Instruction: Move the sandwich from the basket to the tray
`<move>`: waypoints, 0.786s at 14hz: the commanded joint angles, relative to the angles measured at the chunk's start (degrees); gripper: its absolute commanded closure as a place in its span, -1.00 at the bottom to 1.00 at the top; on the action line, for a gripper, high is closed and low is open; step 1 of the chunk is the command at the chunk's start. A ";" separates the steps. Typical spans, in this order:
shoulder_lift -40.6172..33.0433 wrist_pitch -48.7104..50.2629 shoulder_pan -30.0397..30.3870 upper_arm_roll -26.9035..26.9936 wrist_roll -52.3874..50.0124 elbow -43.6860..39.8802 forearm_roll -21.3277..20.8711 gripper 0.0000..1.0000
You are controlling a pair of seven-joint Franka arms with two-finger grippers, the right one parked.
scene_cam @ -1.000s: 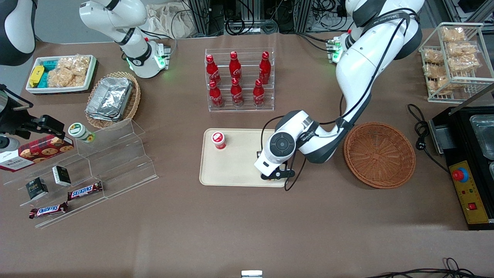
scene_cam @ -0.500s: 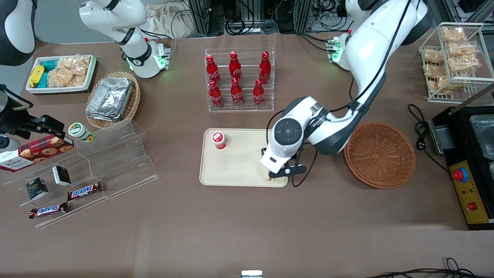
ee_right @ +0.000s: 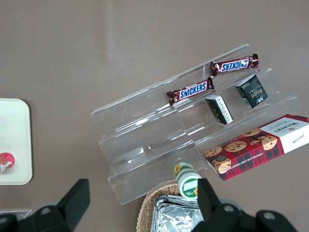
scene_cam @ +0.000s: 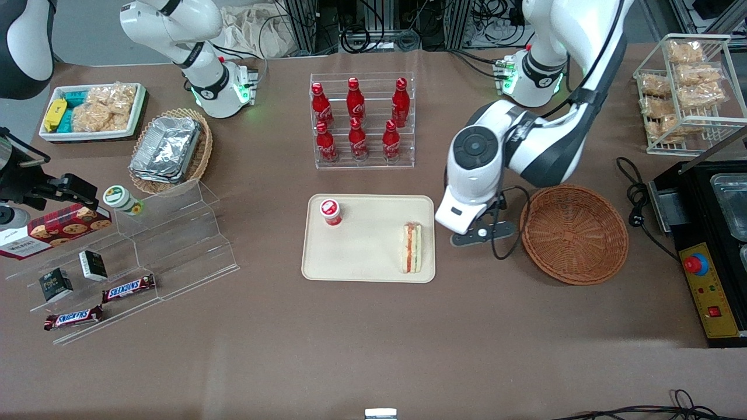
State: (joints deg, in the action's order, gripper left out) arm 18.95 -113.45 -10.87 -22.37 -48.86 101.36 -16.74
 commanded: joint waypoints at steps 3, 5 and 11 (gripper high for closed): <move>-8.91 0.15 -0.03 8.72 15.60 3.85 8.37 -1.00; -10.68 1.91 -0.12 14.95 25.78 2.71 12.68 -1.00; -4.99 19.30 0.06 26.40 40.34 -17.13 17.00 -1.00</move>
State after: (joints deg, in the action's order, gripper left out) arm 9.09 -100.49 -10.18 2.74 -9.42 93.73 -0.65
